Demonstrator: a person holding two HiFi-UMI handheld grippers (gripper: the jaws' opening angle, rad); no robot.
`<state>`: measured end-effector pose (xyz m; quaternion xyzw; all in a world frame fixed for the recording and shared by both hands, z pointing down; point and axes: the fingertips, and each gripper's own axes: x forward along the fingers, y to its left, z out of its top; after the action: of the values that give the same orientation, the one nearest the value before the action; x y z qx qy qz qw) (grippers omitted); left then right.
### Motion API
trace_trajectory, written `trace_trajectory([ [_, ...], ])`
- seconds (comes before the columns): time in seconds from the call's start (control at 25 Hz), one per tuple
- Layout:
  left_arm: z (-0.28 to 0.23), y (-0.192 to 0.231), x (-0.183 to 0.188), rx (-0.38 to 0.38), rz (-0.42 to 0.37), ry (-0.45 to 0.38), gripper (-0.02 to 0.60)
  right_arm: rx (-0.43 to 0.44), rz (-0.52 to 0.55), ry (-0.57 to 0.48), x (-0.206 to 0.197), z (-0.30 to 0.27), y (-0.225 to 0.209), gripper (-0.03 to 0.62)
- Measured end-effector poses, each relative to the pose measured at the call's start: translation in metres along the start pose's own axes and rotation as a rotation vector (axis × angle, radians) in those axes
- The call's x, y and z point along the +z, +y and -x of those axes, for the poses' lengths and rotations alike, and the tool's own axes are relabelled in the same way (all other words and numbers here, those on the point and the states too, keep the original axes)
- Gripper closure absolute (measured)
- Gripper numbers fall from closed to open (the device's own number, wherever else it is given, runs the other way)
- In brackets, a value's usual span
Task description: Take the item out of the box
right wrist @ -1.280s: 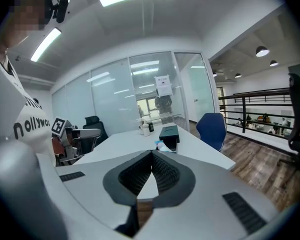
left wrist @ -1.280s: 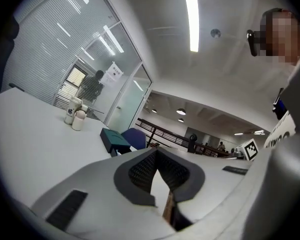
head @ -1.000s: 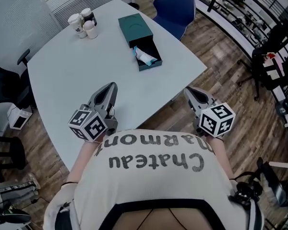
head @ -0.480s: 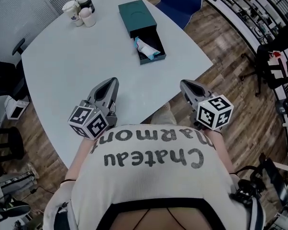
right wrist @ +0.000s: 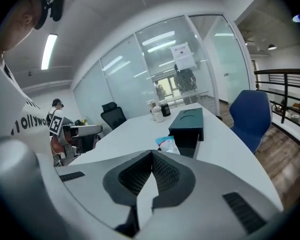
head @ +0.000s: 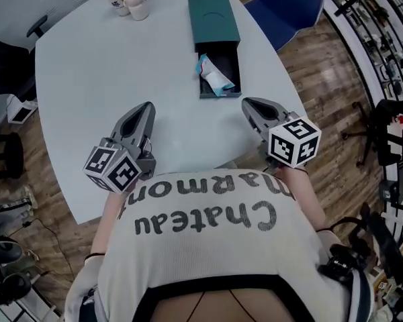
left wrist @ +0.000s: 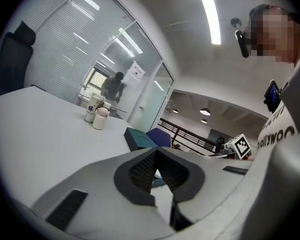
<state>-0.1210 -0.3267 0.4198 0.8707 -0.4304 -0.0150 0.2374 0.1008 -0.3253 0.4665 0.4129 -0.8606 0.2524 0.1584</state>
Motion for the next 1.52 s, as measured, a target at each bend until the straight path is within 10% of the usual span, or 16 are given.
trace_trajectory([
  [0.8,0.057,0.024,-0.02,0.543,0.186,-0.117,0.592,0.184,0.245,0.514,-0.014,-0.162,-0.061,0.517],
  [1.52,0.082,0.018,-0.019,0.547,0.193,-0.157,0.592,0.135,0.189,0.581,-0.023,-0.159,-0.062,0.588],
])
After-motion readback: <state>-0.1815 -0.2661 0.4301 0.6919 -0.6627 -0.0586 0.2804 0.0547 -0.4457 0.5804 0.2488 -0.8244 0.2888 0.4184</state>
